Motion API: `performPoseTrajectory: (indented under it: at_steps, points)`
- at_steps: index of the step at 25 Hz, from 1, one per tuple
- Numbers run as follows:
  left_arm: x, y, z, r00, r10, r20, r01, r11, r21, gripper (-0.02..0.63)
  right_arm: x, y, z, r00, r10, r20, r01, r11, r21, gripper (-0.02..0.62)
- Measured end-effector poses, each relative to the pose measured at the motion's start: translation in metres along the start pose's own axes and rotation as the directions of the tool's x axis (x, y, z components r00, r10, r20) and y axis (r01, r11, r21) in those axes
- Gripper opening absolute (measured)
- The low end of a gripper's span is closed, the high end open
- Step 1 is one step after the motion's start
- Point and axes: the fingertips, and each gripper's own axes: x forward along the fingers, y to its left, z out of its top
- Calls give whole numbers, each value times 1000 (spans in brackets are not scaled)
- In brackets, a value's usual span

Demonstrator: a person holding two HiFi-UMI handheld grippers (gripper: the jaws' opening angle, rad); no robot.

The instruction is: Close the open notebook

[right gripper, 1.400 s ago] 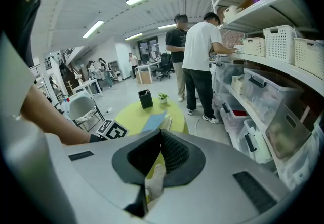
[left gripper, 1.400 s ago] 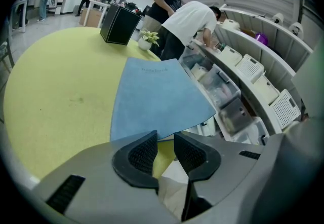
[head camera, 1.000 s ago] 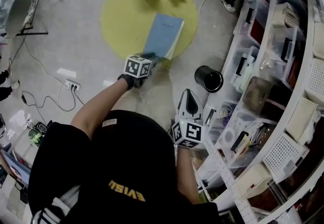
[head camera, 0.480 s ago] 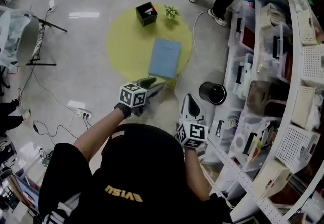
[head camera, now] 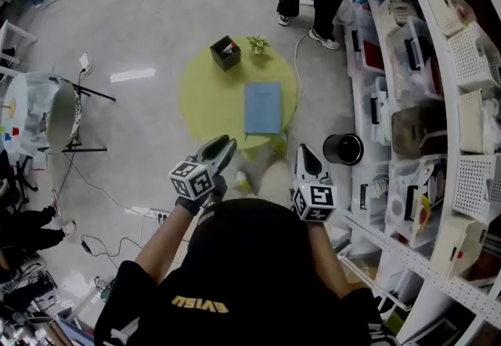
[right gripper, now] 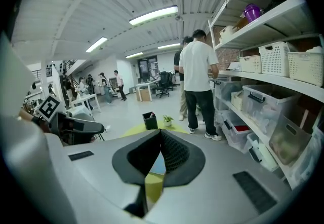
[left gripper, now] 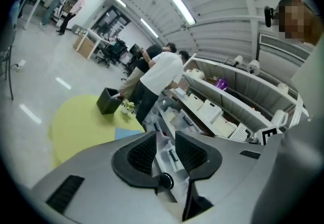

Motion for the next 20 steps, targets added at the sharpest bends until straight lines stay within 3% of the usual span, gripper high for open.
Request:
performPoseTrajectory:
  at_steps: [4, 13, 16, 20]
  points:
    - [-33, -17, 25, 998, -4, 57, -1, 996, 89, 110, -12, 10, 16, 999, 6, 38, -5, 1000, -22, 2]
    - [-70, -37, 68, 988, -30, 149, -12, 961, 277, 95, -29, 12, 63, 990, -23, 142, 40, 992, -118, 2]
    - [-73, -38, 68, 989, -21, 146, -36, 924, 381, 86, -37, 15, 72, 988, -33, 154, 56, 987, -151, 2]
    - [-81, -45, 78, 986, 2, 170, -94, 839, 536, 84, -42, 31, 80, 981, 1, 192, 35, 982, -185, 2]
